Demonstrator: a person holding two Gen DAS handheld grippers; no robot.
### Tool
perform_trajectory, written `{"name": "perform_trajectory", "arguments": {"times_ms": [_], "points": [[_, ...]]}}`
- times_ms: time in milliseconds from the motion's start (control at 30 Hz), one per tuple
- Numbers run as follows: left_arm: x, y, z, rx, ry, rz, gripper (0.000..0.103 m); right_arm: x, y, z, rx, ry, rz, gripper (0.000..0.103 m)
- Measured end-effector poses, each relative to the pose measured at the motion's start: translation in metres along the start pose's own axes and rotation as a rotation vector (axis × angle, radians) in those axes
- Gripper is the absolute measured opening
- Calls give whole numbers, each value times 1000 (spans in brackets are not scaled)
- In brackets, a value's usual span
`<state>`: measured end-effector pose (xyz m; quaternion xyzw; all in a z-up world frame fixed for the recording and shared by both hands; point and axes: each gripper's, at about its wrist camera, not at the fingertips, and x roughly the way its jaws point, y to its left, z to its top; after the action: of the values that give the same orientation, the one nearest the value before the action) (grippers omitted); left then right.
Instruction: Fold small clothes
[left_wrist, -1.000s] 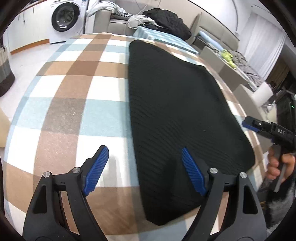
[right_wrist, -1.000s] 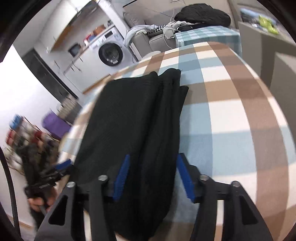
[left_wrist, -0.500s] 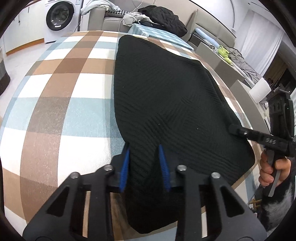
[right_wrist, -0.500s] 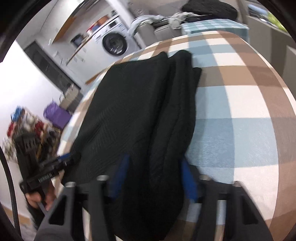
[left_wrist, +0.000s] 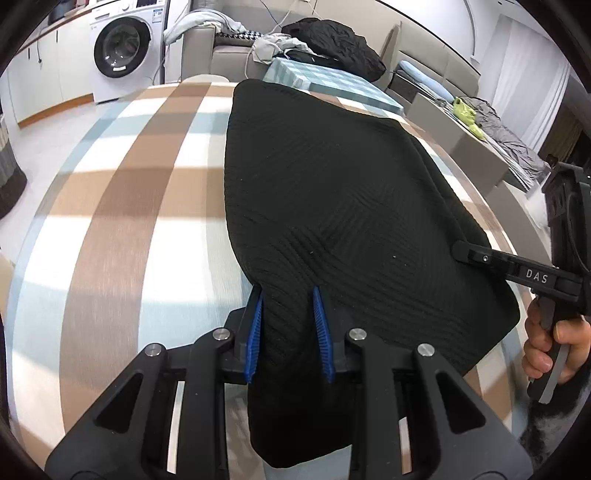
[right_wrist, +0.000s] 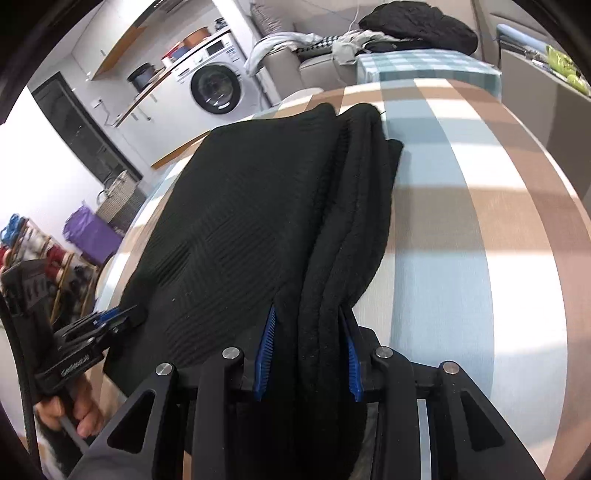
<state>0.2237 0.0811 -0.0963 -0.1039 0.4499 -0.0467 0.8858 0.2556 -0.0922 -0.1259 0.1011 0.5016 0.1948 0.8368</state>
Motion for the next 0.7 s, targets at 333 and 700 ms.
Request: {"name": "perform_trajectory", "arguments": {"times_ms": [333,700], "points": [[8,8,19,-1,-27,24,26,-3,9,4,-44,-50,-53,44],[-50,-4,5,54,-196,29,90,-79,23,-10,-183,-240,-55,103]]}}
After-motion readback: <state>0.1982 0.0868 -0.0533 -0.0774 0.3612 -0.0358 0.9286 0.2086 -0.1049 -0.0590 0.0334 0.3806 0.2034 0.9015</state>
